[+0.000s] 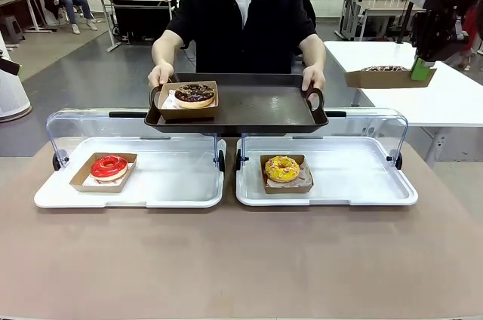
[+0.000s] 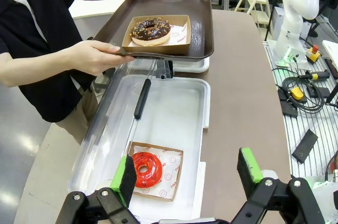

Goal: Provide the desired donut to the person.
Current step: Place the picked Paper togo box onto the Handle tray extended by the person.

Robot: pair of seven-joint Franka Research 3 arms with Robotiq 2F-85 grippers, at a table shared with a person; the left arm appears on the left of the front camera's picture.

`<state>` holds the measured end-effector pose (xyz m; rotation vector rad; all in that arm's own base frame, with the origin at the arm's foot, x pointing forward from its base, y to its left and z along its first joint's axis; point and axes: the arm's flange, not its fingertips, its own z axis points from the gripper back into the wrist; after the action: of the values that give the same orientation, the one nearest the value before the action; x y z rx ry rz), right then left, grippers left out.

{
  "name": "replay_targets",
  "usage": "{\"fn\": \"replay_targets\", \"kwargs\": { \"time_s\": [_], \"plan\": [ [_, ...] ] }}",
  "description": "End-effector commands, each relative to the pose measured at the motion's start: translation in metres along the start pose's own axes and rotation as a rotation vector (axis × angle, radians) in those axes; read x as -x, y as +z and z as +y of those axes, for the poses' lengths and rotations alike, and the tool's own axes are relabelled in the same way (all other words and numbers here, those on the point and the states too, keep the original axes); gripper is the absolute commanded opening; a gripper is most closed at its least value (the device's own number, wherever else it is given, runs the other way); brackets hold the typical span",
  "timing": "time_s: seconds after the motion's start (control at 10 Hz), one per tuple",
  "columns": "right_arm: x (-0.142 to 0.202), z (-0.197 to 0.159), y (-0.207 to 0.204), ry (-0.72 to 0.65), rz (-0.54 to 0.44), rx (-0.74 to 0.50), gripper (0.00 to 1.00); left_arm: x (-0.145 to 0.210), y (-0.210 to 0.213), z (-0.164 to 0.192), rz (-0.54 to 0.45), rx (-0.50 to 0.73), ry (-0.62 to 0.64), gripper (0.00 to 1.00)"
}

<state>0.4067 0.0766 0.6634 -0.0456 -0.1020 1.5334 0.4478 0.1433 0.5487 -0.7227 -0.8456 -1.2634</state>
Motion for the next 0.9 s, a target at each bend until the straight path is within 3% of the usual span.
{"fn": "replay_targets", "kwargs": {
  "time_s": [0.0,0.5,0.8],
  "plan": [
    [0.000,0.000,0.000,0.000,0.000,0.000,0.02,-0.001,0.001,0.000,-0.006,-0.005,-0.005,1.00],
    [-0.092,-0.017,0.051,0.075,0.047,0.107,0.02,-0.001,0.001,0.000,-0.006,-0.005,-0.005,1.00],
    [-0.158,-0.024,0.036,0.109,0.053,0.092,0.02,-0.001,0.001,0.000,-0.006,-0.005,-0.005,1.00]
  ]
}}
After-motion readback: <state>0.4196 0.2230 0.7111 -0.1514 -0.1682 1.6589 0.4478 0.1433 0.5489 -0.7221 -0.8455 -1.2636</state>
